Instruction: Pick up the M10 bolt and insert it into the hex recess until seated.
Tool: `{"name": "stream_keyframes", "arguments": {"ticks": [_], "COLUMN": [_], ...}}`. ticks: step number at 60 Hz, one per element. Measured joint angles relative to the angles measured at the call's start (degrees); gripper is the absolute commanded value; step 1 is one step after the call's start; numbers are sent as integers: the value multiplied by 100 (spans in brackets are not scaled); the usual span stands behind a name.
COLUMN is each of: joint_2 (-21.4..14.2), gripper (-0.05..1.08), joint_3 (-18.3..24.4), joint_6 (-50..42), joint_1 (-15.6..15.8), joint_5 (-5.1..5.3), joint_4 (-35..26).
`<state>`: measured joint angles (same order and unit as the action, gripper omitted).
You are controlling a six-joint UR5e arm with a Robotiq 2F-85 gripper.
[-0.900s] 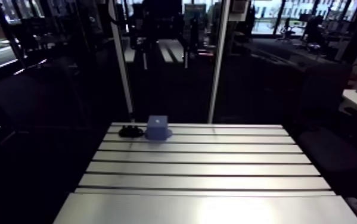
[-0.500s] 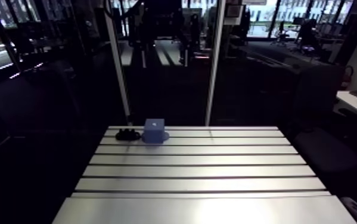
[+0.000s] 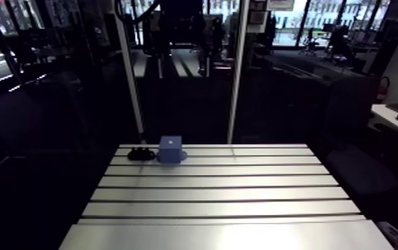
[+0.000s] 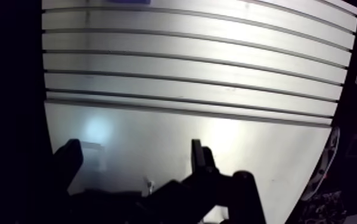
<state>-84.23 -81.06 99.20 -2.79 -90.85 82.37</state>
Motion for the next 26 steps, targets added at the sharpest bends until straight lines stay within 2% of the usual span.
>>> {"name": "stream_keyframes", "arguments": {"ticks": [26], "joint_2": [-25], "gripper": [1], "joint_3": [-21], "joint_6": [0], "joint_1": [-42], "joint_5": [6], "joint_4": [-1]}}
